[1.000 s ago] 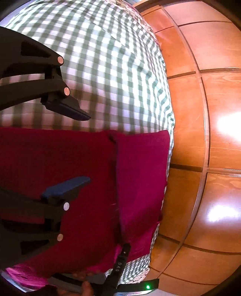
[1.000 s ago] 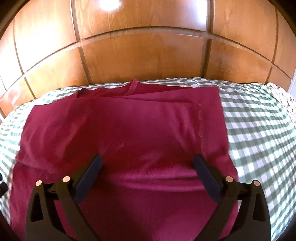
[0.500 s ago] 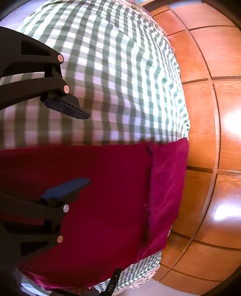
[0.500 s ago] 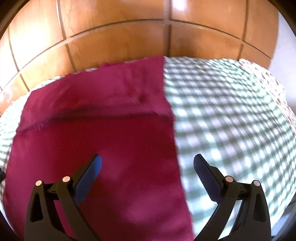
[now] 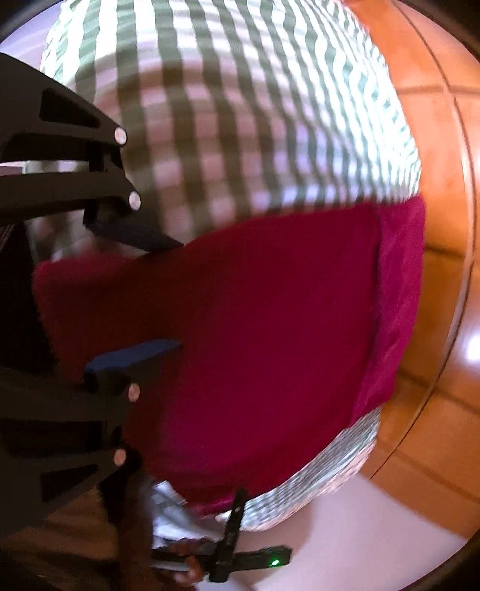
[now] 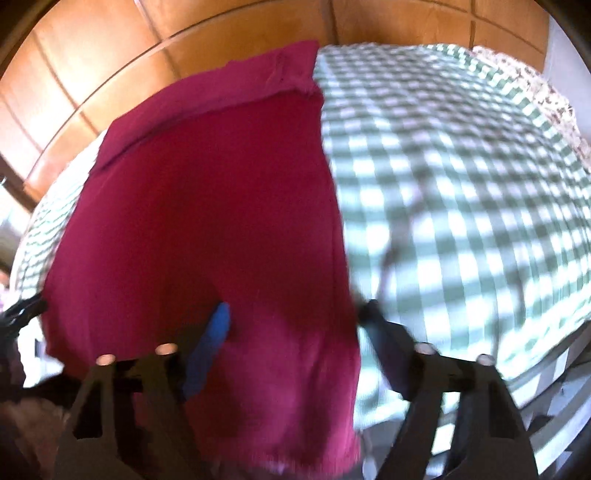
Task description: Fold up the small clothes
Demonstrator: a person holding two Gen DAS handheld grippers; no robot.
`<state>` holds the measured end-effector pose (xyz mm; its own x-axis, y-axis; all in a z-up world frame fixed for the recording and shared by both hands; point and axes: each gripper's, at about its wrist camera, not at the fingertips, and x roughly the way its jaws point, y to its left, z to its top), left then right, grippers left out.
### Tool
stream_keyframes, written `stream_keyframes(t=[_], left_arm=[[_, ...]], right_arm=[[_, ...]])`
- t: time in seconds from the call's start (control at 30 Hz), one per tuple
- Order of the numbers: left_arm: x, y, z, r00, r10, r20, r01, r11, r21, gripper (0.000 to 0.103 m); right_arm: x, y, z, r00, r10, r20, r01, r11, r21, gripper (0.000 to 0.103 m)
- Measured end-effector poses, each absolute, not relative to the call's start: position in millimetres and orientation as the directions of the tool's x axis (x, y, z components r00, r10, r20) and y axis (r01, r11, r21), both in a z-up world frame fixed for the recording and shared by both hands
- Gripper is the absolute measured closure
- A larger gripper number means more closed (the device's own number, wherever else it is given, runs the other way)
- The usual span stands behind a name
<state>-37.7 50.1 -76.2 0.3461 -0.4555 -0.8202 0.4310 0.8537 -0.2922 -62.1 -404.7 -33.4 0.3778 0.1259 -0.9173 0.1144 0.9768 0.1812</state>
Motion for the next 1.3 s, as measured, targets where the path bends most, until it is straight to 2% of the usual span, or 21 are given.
stream_keyframes(t=[0.03,0.1,0.13,0.17,0.37,0.53,0.67,0.73,0.77,0.83,0.87,0.9,1.0,1.17,1.27,1.3], left_arm=[[-40.2,47.4,-77.1,0.329,-0.465,-0.822,0.448,0.843,-0.298,0.068],[-43.4,39.2,-75.2,0.321,-0.471,-0.822,0.475,0.83,-0.291,0.09],[-44.2,38.1,-73.0,0.321,-0.48,-0.816,0.481,0.825,-0.296,0.09],[-43.1,38.8,-68.9,0.321,-0.502,-0.803,0.485,0.816,-0.316,0.092],[-13.8,59.9,-24.7,0.371,-0.683,-0.629,0.446,0.725,-0.524,0.092],[40.7,68.3,-12.4,0.441,-0.725,-0.529,0.372,0.684,-0.627,0.092],[98.0,64.1,-15.6,0.479,-0.687,-0.546,0.296,0.712,-0.637,0.092],[127.2,61.7,-22.3,0.502,-0.64,-0.582,0.236,0.748,-0.62,0.088],[138.8,62.3,-26.1,0.509,-0.627,-0.59,0.209,0.755,-0.621,0.082],[153.3,67.2,-30.3,0.529,-0.592,-0.608,0.148,0.77,-0.621,0.061],[159.1,74.8,-33.2,0.553,-0.564,-0.614,0.1,0.776,-0.623,0.049],[161.5,81.8,-35.5,0.563,-0.554,-0.613,0.078,0.774,-0.628,0.044],[157.3,100.4,-46.8,0.565,-0.542,-0.622,0.042,0.772,-0.635,0.042],[107.0,108.1,-70.3,0.503,-0.557,-0.661,0.118,0.801,-0.587,0.037],[90.4,97.2,-86.6,0.451,-0.569,-0.688,0.14,0.806,-0.575,0.037],[86.2,88.4,-90.3,0.436,-0.574,-0.694,0.157,0.807,-0.569,0.038]], right_arm=[[-64.9,-403.2,-33.6,0.363,0.143,-0.921,0.104,0.976,0.193,0.055],[-69.8,-397.6,-33.2,0.338,0.17,-0.926,0.065,0.977,0.203,0.077],[-69.5,-394.9,-30.7,0.335,0.194,-0.922,0.048,0.974,0.222,0.081],[-69.1,-392.9,-28.2,0.34,0.206,-0.918,0.042,0.972,0.233,0.091],[-31.5,-394.7,10.4,0.491,0.308,-0.815,0.017,0.932,0.363,0.094],[21.7,-411.6,20.1,0.564,0.307,-0.766,0.059,0.911,0.408,0.094],[74.3,-431.8,18.7,0.585,0.262,-0.767,0.114,0.91,0.398,0.094],[86.6,-438.2,18.7,0.592,0.245,-0.768,0.133,0.91,0.392,0.094],[95.5,-442.0,17.8,0.596,0.244,-0.765,0.145,0.905,0.401,0.087],[103.0,-447.2,17.0,0.608,0.276,-0.744,0.159,0.876,0.456,0.05],[103.5,-452.5,18.2,0.634,0.272,-0.724,0.183,0.857,0.482,0.014],[99.4,-456.5,20.1,0.659,0.253,-0.708,0.207,0.844,0.494,0.008],[91.3,-471.1,15.2,0.666,0.256,-0.7,0.225,0.827,0.516,0.008],[52.3,-480.3,-11.5,0.602,0.246,-0.76,0.236,0.854,0.463,0.008],[38.7,-471.4,-31.8,0.565,0.224,-0.794,0.217,0.888,0.405,0.008],[40.8,-467.7,-38.6,0.56,0.209,-0.802,0.213,0.899,0.383,0.012]])
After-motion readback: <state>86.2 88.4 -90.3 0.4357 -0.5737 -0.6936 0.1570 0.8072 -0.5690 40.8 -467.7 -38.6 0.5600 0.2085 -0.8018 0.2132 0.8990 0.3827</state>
